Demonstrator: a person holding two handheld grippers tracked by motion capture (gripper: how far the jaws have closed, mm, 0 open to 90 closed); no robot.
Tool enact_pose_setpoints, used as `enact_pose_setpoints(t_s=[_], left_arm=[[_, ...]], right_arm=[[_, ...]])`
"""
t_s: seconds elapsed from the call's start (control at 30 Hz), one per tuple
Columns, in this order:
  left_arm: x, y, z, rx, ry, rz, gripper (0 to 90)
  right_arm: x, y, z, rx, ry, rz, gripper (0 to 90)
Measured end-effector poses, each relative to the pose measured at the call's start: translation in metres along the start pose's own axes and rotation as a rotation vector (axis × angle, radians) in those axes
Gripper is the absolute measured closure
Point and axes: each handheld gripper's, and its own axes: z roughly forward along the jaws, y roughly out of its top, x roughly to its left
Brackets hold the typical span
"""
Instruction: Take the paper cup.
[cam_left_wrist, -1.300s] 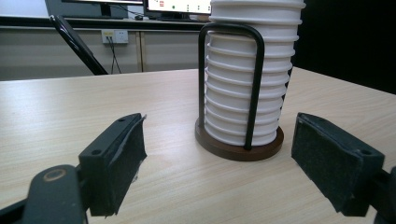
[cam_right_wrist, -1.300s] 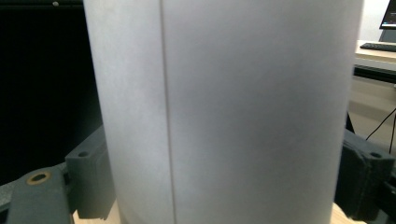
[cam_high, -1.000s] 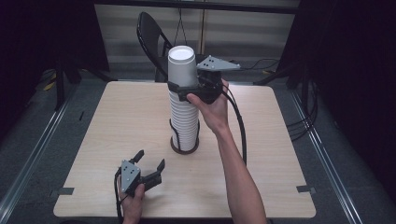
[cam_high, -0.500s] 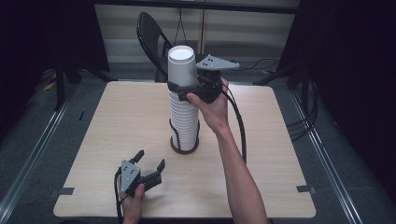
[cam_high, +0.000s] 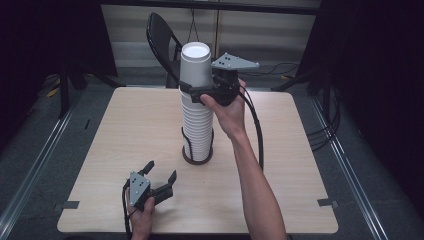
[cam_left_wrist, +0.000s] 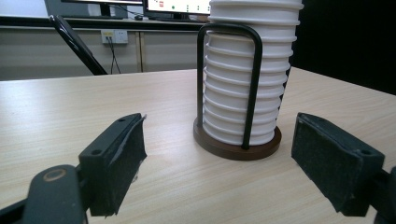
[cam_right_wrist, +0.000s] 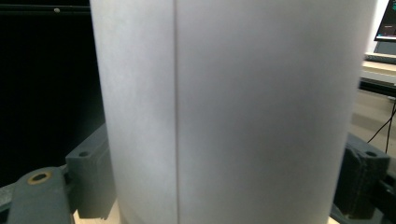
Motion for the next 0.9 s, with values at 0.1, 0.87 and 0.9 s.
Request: enact_pose_setpoints(t_s=[0.1, 0.87, 0.9], left_arm=[[0.0, 0.0, 0.0, 0.001, 0.0, 0.002, 17.4], [0.0, 0.0, 0.0, 0.003, 0.0, 0.003, 17.4], [0.0, 0.0, 0.0, 0.002, 0.001, 0.0, 17.4]], right_arm=[[0.0, 0.001, 0.0, -0.001, 0.004, 0.0, 13.7], [0.0, 0.026, -0.011, -0.106, -0.001, 0.029, 14.1], [0.0, 0.027, -0.012, -0.117, 0.006, 0.035, 14.1]])
